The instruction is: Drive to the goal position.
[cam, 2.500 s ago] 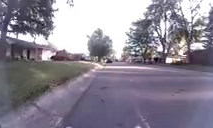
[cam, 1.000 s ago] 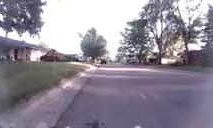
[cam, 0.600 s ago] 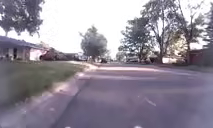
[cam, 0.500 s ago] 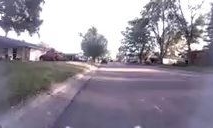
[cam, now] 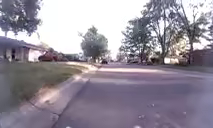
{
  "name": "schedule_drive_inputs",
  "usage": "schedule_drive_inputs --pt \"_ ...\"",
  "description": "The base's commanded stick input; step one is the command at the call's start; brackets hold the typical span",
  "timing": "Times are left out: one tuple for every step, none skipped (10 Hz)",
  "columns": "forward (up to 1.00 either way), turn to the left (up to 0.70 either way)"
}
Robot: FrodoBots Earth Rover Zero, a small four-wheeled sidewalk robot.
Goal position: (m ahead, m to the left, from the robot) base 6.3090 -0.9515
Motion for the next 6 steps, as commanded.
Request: schedule_drive_inputs --pt "1.00 0.00" --pt "1.00 0.00" --pt "1.00 0.00" --pt "1.00 0.00" --pt "1.00 0.00" --pt "1.00 0.00"
